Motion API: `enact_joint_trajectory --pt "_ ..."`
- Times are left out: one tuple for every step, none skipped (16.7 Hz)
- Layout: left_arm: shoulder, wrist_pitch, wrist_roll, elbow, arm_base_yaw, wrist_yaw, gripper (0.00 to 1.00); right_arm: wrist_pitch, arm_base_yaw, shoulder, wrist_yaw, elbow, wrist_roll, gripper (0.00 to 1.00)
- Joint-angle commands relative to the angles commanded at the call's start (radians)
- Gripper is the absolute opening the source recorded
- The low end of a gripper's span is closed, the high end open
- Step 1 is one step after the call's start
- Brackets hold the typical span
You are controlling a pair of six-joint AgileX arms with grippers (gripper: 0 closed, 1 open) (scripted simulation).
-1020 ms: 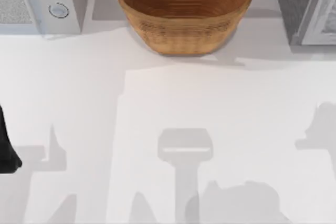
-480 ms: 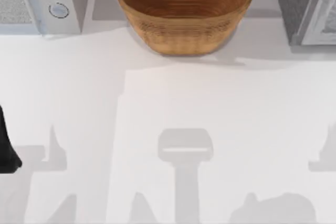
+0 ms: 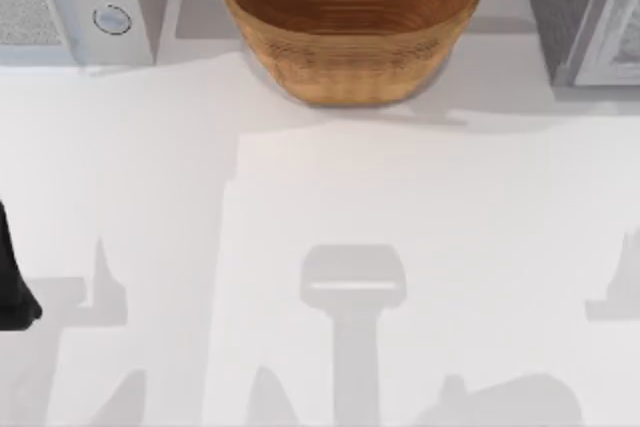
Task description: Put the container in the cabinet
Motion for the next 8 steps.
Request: enact_joint_trajectory --pt "0.000 0.000 0.000 0.000 0.000 0.000 1.00 -0.003 0.004 0.021 0.004 0.038 0.002 0.00" --pt "0.000 0.000 0.000 0.000 0.000 0.000 1.00 -0.009 0.008 0.048 0.008 0.083 0.004 0.00" --pt "0.000 0.000 0.000 0.000 0.000 0.000 1.00 -0.017 0.013 0.082 0.014 0.135 0.005 0.00" --pt "0.000 0.000 0.000 0.000 0.000 0.000 1.00 -0.027 0.019 0.121 0.020 0.192 0.005 0.00" --pt "0.000 0.000 0.000 0.000 0.000 0.000 1.00 -0.041 0.025 0.166 0.026 0.253 0.005 0.00" --pt "0.000 0.000 0.000 0.000 0.000 0.000 1.00 -0.056 0.032 0.215 0.034 0.319 0.004 0.00" --pt "0.000 0.000 0.000 0.000 0.000 0.000 1.00 -0.073 0.040 0.269 0.041 0.388 0.003 0.00" --pt "0.000 0.000 0.000 0.000 0.000 0.000 1.00 -0.092 0.047 0.326 0.050 0.461 0.003 0.00"
